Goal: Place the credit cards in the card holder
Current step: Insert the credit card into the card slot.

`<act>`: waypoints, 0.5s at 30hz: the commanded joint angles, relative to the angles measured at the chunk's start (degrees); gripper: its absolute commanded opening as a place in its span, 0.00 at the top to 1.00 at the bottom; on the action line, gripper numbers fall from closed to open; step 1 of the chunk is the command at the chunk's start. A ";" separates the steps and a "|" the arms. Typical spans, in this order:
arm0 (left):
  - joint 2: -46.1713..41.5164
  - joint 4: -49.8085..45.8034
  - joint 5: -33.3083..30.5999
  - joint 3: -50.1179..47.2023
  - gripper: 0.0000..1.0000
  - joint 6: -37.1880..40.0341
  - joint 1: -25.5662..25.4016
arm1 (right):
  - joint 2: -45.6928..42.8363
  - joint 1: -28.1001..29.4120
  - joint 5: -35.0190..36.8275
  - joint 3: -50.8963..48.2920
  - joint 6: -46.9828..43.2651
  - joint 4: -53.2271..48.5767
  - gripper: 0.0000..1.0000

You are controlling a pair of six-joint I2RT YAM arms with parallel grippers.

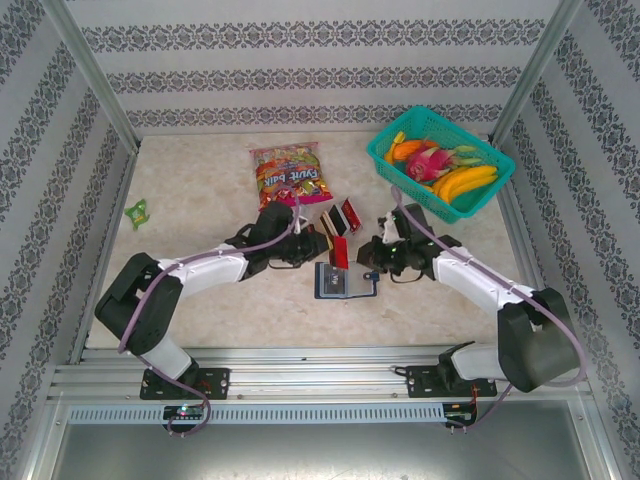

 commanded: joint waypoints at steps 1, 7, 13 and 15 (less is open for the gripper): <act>2.83 -4.18 -3.91 -0.52 1.00 4.07 -2.44 | 2.32 3.96 4.55 -0.08 -2.42 -1.08 0.88; 6.14 -4.97 -6.85 0.67 1.00 4.84 -4.81 | 6.72 5.42 14.58 0.54 -3.03 -3.88 0.89; 8.39 -5.19 -7.76 0.89 1.00 5.96 -5.17 | 8.08 4.17 17.42 -0.49 -4.85 -4.80 0.88; 9.38 -4.36 -7.32 0.89 1.00 5.92 -5.25 | 9.47 3.25 17.10 -1.08 -5.34 -4.27 0.88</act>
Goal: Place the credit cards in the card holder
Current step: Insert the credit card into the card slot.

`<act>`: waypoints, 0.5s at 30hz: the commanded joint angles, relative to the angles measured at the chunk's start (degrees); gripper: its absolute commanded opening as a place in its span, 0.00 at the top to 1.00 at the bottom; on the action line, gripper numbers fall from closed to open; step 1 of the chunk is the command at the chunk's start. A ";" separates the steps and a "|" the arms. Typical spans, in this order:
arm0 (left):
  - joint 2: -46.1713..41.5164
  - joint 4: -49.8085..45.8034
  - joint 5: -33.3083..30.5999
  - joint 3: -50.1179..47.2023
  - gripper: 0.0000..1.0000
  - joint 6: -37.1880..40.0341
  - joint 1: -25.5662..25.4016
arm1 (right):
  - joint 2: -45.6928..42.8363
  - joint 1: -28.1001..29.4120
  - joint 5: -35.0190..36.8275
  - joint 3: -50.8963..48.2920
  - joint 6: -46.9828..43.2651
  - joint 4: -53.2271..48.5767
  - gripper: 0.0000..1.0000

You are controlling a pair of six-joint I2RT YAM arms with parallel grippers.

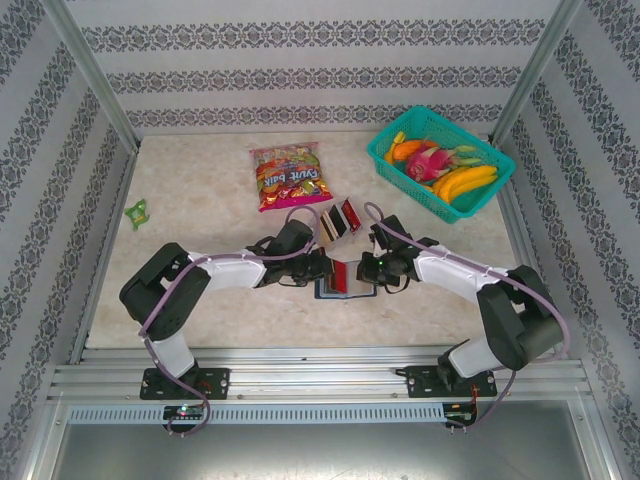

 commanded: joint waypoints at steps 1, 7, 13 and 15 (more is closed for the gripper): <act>2.15 0.20 -0.64 0.82 1.00 1.68 -0.80 | 2.62 -1.35 3.57 -1.13 -2.28 -1.39 0.88; 4.14 4.11 1.19 0.56 1.00 0.71 -0.77 | 6.56 -1.49 6.46 -1.87 -2.73 -0.82 0.88; 6.82 4.92 3.80 1.58 1.00 1.17 -0.95 | 9.07 -1.48 7.33 -1.86 -3.00 -0.79 0.88; 7.30 4.33 3.85 1.99 1.00 1.58 -1.03 | 8.62 -1.58 7.29 -1.91 -2.85 -0.61 0.88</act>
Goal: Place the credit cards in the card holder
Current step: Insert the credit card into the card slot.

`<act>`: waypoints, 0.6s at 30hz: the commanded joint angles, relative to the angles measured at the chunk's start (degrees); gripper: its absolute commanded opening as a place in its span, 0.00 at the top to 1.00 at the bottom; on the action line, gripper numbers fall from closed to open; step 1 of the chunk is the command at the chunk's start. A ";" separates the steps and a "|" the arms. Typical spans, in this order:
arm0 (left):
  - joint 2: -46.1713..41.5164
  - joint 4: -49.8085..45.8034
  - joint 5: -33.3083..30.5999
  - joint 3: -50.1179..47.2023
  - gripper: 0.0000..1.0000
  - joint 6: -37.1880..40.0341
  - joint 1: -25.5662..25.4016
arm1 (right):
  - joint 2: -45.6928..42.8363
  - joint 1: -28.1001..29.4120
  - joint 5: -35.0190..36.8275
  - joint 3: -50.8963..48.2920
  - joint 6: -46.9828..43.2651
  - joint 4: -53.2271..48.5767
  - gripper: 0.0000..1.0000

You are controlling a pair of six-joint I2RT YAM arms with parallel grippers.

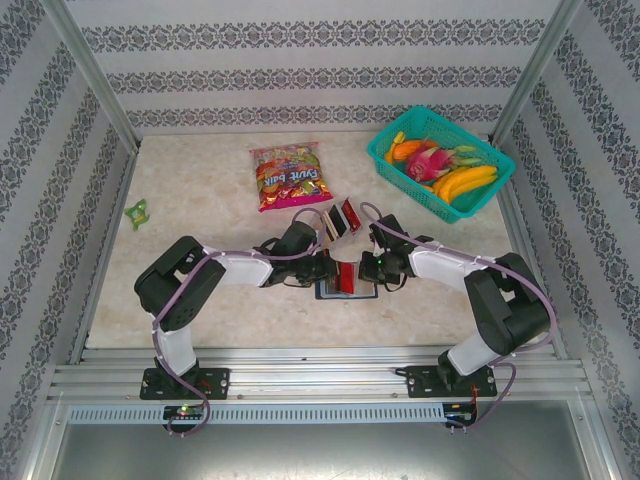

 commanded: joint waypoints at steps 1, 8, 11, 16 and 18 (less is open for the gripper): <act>2.02 -0.81 0.91 0.88 1.00 1.51 -1.04 | 3.36 -0.64 5.06 -2.32 -1.06 -3.56 0.88; 2.57 -0.28 0.93 1.40 1.00 1.50 -1.30 | -0.81 -1.23 2.83 -1.66 -0.72 -4.64 0.85; 2.33 -1.29 0.11 1.45 1.00 1.10 -1.30 | -4.69 -1.99 5.31 -1.98 -0.34 -6.01 0.80; 2.56 0.71 -0.72 0.70 1.00 -0.97 -1.35 | -6.80 -5.44 5.63 -3.57 -1.39 -7.24 0.74; 2.82 2.21 -0.75 0.53 1.00 -1.87 -1.40 | -5.71 -6.06 5.52 -4.01 -1.65 -7.40 0.74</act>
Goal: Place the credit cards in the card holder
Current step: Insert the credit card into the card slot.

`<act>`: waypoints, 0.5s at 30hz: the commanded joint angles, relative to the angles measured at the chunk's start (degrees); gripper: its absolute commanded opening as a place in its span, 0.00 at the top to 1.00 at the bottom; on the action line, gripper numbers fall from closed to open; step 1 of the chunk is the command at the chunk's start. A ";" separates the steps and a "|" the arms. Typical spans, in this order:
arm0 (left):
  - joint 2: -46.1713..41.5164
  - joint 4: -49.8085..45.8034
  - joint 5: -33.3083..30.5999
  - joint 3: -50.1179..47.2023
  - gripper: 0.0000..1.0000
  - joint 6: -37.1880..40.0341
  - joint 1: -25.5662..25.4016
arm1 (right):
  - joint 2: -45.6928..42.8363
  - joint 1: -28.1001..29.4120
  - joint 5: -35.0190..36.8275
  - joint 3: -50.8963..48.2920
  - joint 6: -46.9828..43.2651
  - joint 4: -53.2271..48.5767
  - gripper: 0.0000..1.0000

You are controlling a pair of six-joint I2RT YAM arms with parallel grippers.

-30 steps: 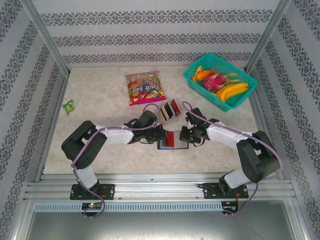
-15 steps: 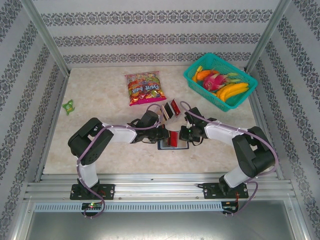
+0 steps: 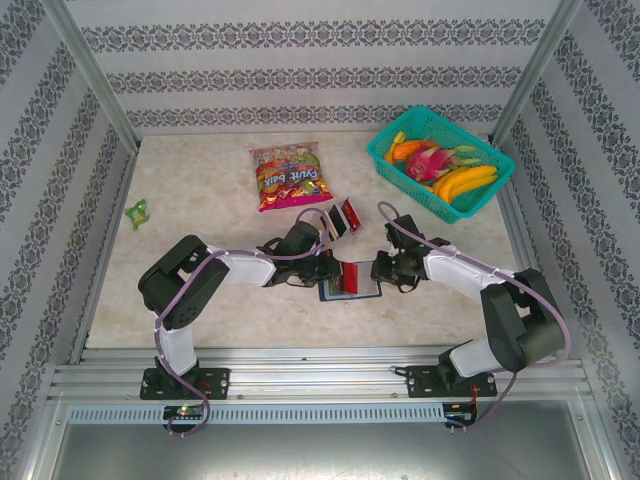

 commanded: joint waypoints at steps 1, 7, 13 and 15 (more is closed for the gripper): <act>2.00 1.77 -1.10 -0.36 1.00 -1.77 -0.86 | 1.23 -0.99 2.24 -1.69 -1.08 -2.29 0.73; 2.44 6.23 -1.01 -1.15 1.00 -5.64 -1.12 | 5.46 -1.55 -6.55 -2.94 -0.29 3.40 0.83; 2.68 6.82 -2.29 -0.91 0.98 -7.27 -2.84 | 4.42 -1.72 -8.34 -4.80 1.41 5.79 0.82; 3.16 6.81 -2.29 -0.45 0.98 -6.99 -3.32 | 4.23 -1.67 -8.57 -4.91 1.22 5.80 0.82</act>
